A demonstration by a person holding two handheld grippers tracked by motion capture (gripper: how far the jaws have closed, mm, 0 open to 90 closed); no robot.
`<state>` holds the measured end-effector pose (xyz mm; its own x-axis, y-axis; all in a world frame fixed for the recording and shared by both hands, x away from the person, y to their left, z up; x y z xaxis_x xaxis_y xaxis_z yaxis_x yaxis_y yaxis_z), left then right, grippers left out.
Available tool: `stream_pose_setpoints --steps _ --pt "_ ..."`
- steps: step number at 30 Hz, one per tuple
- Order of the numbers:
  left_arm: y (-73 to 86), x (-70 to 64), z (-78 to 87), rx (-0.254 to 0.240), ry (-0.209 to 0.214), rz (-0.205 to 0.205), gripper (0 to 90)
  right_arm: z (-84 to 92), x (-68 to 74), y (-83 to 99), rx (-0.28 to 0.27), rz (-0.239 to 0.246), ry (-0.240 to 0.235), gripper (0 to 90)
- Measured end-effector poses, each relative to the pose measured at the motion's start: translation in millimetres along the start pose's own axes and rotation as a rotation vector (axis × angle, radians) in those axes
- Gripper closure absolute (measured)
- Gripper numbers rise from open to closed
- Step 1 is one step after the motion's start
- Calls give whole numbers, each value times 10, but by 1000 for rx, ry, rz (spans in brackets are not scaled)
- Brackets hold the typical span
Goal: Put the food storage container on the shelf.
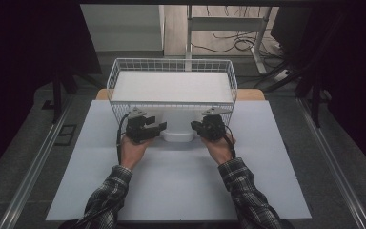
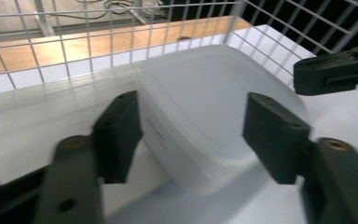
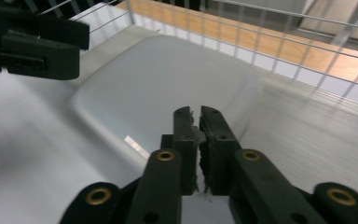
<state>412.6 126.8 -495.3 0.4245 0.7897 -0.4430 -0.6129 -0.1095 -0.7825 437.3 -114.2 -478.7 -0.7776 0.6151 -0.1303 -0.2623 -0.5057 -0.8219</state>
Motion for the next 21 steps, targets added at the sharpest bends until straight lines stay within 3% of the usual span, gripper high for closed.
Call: stream_pose_setpoints --steps 1,7,10,15,21 --pt "19 -20 37 6 16 -5 262 41 50 9 -5 22 -16 886" --pt "191 -153 311 26 48 -53 101 174 184 13 -30 47 -59 890" --pt "295 -199 464 14 53 -75 80 202 233 18 -36 53 -69 891" --pt "539 -212 654 -1 12 -122 40 203 366 48 -27 77 -101 889" --pt "749 -189 835 -13 -17 -146 27 141 451 71 -18 100 -116 889"
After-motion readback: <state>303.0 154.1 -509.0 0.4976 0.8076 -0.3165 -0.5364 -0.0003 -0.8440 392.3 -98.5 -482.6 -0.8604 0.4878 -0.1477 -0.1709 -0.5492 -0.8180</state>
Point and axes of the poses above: each handheld gripper's, and its own axes: z roughly backward along the jaws, y roughly out of its underside, x roughly to its left, the point moved 3 cm from there along -z, roughly forward along the jaws, and after that the axes turned 14 degrees about z, right-handed, at the moved point
